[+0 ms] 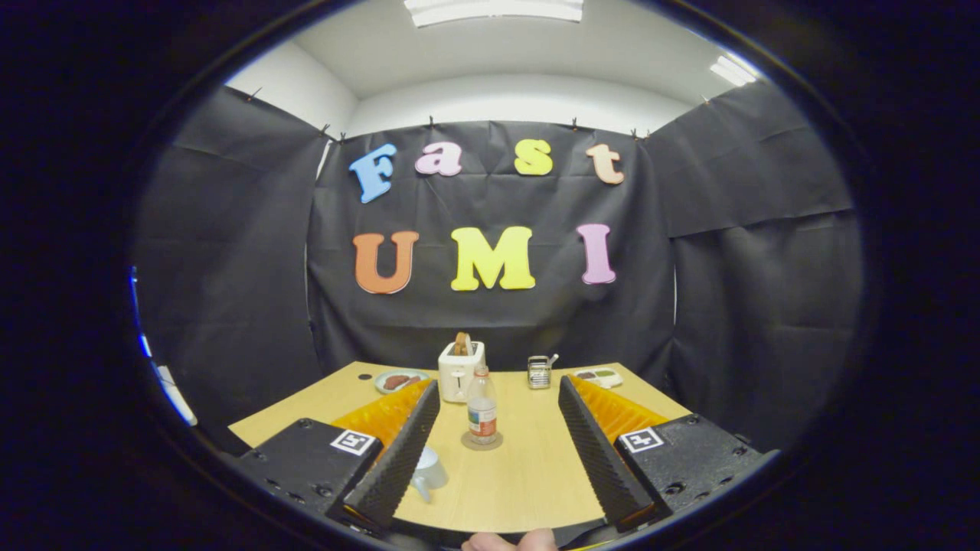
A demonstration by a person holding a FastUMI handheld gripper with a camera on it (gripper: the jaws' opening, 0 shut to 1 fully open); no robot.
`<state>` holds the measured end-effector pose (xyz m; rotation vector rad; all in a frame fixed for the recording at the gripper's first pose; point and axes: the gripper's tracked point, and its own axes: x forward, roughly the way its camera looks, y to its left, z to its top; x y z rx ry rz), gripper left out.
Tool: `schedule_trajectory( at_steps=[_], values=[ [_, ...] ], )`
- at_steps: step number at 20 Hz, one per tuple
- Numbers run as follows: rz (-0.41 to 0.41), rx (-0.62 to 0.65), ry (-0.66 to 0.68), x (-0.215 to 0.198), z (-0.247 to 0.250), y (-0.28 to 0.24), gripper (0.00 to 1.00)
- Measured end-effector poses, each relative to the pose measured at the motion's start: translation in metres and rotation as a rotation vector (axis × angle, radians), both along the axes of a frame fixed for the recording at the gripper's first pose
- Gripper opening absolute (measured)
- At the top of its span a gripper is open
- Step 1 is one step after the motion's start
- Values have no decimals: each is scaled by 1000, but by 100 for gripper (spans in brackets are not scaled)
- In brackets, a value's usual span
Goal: Take the bottle from table, then pour the juice into the cup, finally place the bottle on the coaster
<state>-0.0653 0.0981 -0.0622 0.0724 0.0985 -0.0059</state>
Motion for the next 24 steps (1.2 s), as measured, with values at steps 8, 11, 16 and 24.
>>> schedule_trajectory(
  at_steps=[8,11,16,24],
  values=[
    [-7,-31,-27,-22,14,8,100],
    [7,-15,-5,-23,10,10,100],
    [-3,-19,-10,-21,10,10,100],
    [4,-5,-1,-16,6,13,100]
  ],
)
